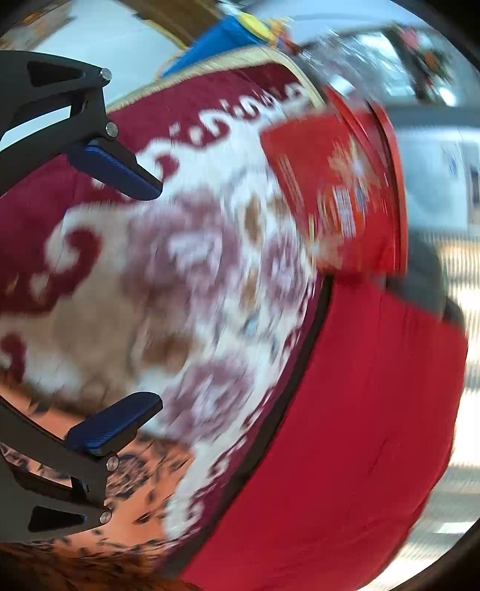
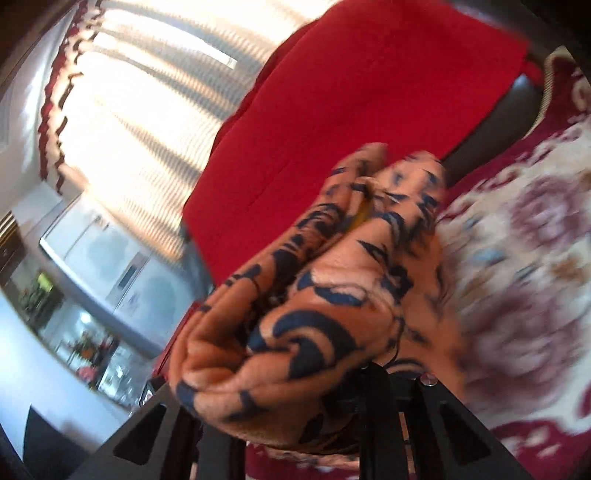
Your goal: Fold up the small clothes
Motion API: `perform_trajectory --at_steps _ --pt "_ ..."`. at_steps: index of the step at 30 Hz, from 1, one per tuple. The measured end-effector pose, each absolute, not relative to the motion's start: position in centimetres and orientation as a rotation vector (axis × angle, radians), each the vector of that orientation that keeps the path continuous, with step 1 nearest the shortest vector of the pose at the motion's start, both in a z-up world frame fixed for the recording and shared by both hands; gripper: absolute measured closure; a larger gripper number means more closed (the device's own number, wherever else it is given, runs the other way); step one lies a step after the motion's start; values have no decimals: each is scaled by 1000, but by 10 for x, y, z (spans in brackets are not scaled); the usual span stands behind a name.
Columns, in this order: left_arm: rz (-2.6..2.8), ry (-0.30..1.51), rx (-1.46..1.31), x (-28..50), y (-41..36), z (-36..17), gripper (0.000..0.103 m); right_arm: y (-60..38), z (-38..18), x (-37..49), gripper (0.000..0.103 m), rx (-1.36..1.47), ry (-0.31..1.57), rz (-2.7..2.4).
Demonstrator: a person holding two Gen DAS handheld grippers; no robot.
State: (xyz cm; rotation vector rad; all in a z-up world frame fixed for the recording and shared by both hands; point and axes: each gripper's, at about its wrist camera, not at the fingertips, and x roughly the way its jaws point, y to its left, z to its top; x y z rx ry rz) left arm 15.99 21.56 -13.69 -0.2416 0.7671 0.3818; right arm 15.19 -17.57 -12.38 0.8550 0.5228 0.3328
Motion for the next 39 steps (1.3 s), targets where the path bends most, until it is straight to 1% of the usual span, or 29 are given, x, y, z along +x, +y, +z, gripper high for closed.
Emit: perform_trajectory --at_steps 3,7,10,11,13,15,16,17,19,21,24,26,28,30,31,32,35,39 --pt "411 773 -286 156 238 -141 0 -123 -143 176 85 860 613 408" --pt "409 774 -316 145 253 -145 0 -59 -187 205 84 861 761 466" --pt "397 759 -339 141 260 -143 0 -36 -216 220 84 890 847 524" --pt "390 750 -348 141 261 -141 0 -32 -221 223 81 870 862 542" --pt "370 733 -366 141 259 -138 0 -26 -225 222 79 814 890 560" --pt "325 723 -381 142 252 -136 0 -34 -225 221 70 828 892 577" --pt "305 716 -380 142 248 -135 0 -39 -223 218 59 840 897 591" --pt "290 704 -372 142 243 -132 0 -43 -219 215 38 845 904 629" --pt "260 670 -341 140 231 -126 0 -46 -207 204 25 826 897 709" --pt "233 626 -319 136 223 -120 0 -49 -196 193 25 769 882 752" --pt "138 615 -302 132 206 -118 0 -75 -175 171 25 710 775 737" --pt "55 652 -281 134 191 -123 0 -95 -164 169 26 698 724 683" --pt "15 724 -251 140 176 -135 0 -114 -152 176 28 656 680 586" --pt "35 812 -213 149 164 -153 0 -121 -146 190 32 625 675 541" --pt "39 853 -206 153 160 -161 0 -123 -144 205 36 596 687 504" --pt "33 903 -209 159 156 -172 0 -123 -143 215 43 578 698 480" --pt "3 967 -229 167 149 -193 0 -121 -145 251 54 549 735 421" --pt "-9 937 -171 177 136 -201 0 -111 -176 308 59 558 837 318"
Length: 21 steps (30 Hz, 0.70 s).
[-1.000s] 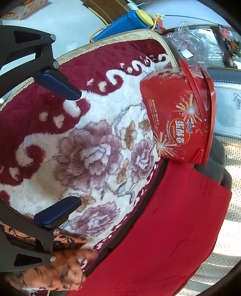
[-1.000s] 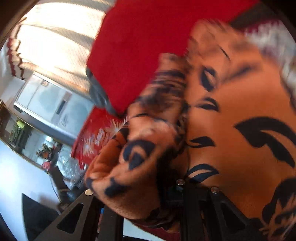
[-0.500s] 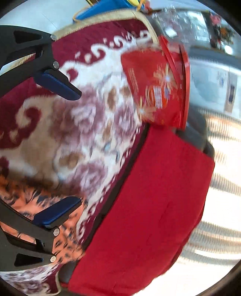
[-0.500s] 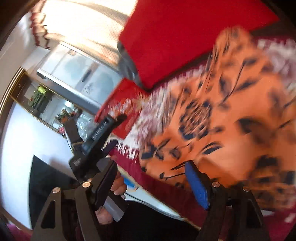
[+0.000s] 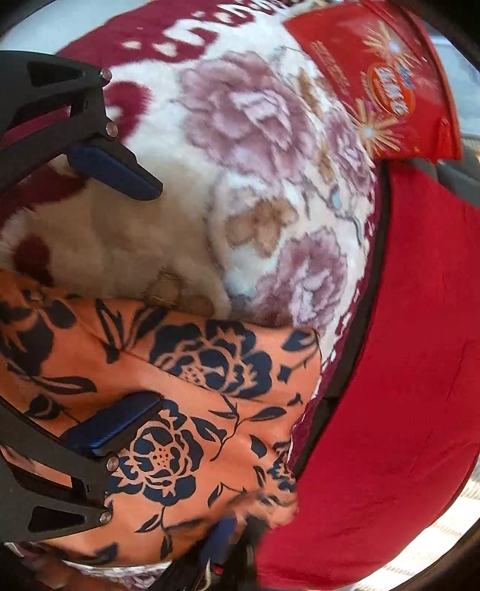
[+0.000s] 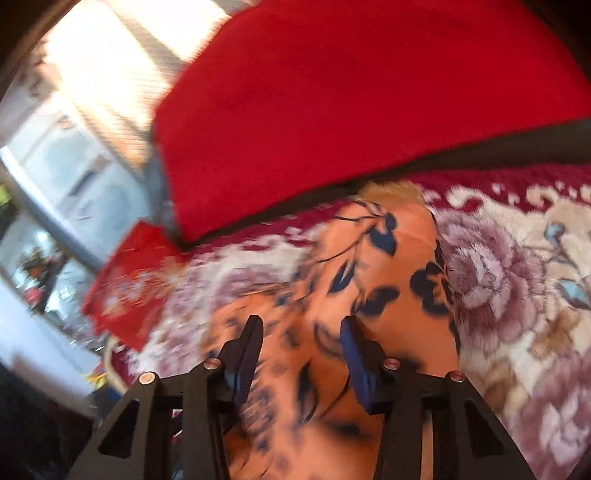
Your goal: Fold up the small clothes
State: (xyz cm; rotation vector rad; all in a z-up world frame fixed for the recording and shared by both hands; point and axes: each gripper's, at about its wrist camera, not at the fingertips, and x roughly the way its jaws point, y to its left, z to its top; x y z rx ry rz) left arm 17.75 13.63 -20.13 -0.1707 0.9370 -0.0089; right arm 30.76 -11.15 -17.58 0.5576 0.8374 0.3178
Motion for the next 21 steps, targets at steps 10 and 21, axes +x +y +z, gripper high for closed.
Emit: perform_trajectory --at_steps 10,21 --pt "-94 890 -165 178 125 -201 0 -144 -228 329 103 600 850 179" --pt "-62 859 -87 169 115 -197 0 -155 -172 239 95 553 801 318"
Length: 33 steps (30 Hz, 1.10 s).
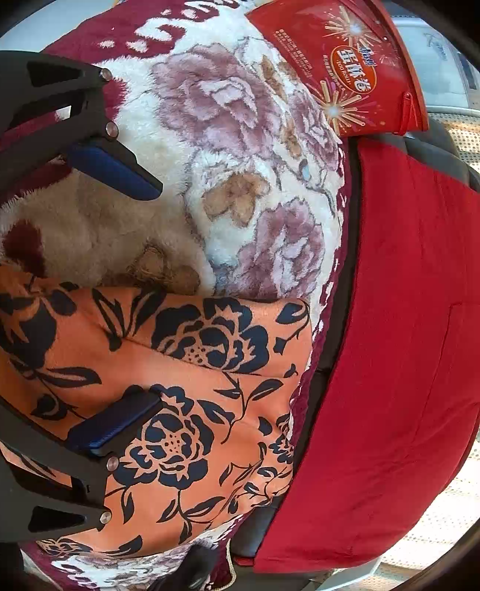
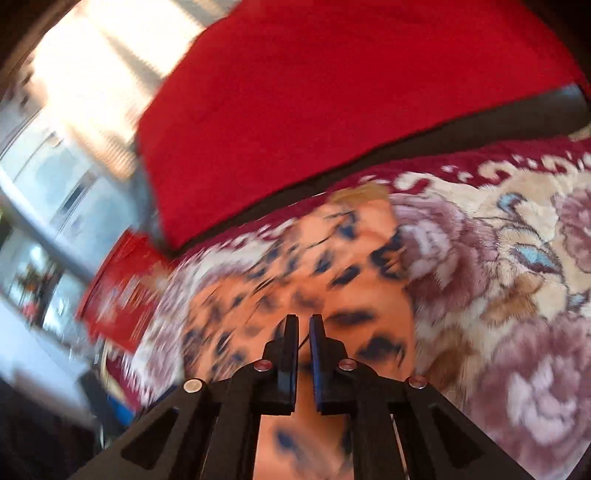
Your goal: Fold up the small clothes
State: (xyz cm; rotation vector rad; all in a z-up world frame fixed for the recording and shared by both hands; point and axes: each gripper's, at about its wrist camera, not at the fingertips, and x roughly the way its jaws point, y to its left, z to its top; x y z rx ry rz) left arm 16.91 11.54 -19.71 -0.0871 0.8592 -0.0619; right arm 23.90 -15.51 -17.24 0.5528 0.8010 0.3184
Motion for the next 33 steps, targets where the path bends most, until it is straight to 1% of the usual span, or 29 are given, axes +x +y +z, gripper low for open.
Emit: perform_trajectory --at_steps 5,8,10,13,18,29,33 --pt "-49 844 -42 167 108 -196 0 -137 -166 198 95 407 833 361" --pt "-41 838 -21 167 106 -196 0 -134 -189 193 96 386 878 339" --pt "-38 839 -16 166 106 -197 0 -134 -206 193 96 394 861 352" --pt "-37 838 -15 166 106 -198 0 -141 -215 189 97 448 833 372" --pt "-33 839 -6 166 105 -200 0 -141 -216 186 98 394 823 379" --pt "-25 849 -7 167 104 -201 0 -143 -226 179 100 433 786 392" --pt "-11 867 -82 166 124 -187 0 -141 -215 179 100 416 819 400"
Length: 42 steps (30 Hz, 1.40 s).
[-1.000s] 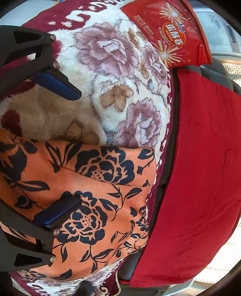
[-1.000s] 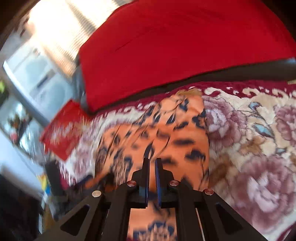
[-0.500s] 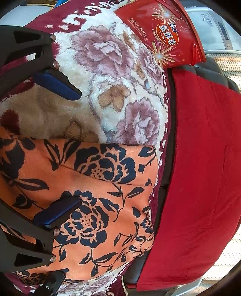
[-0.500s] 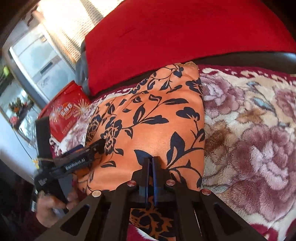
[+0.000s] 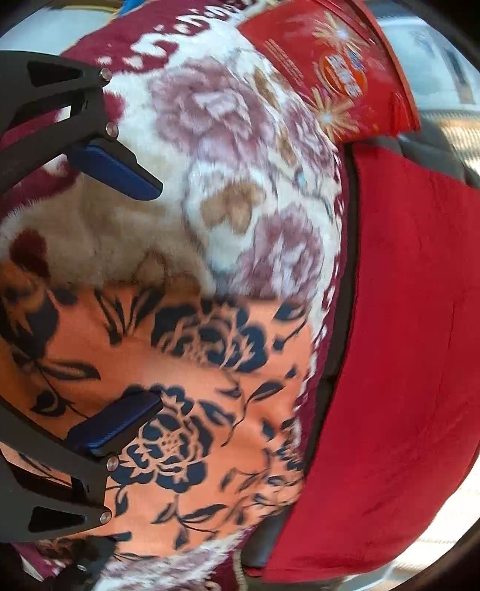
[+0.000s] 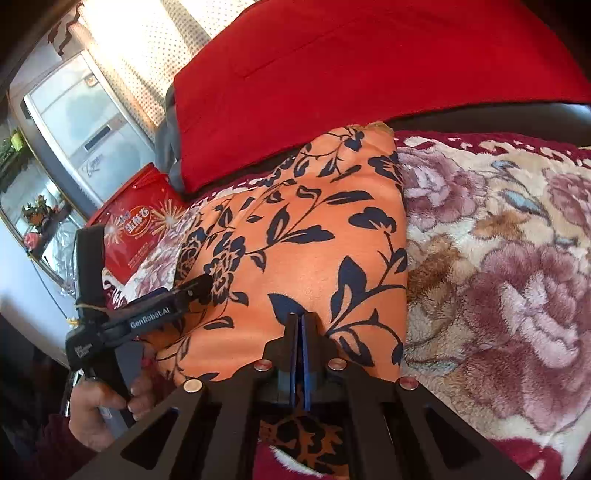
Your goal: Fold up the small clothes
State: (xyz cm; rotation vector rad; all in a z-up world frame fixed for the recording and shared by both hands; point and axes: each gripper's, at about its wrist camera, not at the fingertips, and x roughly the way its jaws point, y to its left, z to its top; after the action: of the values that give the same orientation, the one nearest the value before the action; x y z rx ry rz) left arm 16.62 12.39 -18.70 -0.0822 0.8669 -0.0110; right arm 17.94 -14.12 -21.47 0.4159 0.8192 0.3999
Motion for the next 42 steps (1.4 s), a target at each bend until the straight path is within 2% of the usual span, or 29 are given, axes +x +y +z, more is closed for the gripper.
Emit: perform_trajectory --at_steps 1,5,8,11,14,23,28,34,38,42 --pt "-4 855 -114 165 132 -183 0 -142 -211 179 97 421 832 415" --pt "34 807 -262 159 173 -171 0 -145 -194 168 94 394 752 425" --pt "79 882 -266 166 179 -184 0 -143 -195 168 94 392 738 446" --pt "125 1004 -192 176 170 -210 0 -136 -218 181 96 406 837 447" --pt "127 971 -126 175 160 -204 0 -144 -217 183 96 494 844 467" --pt "9 914 -192 206 149 -176 0 -166 -192 203 94 516 764 448" --pt "-30 1087 -101 239 126 -202 0 -164 -216 237 96 576 861 453" --pt "-19 975 -264 239 149 -176 0 -183 -191 259 94 594 795 457" --pt "-17 911 -252 236 149 -161 0 -191 -179 290 94 594 762 450" --pt "-26 967 -160 241 129 -170 0 -185 -175 328 94 552 781 476"
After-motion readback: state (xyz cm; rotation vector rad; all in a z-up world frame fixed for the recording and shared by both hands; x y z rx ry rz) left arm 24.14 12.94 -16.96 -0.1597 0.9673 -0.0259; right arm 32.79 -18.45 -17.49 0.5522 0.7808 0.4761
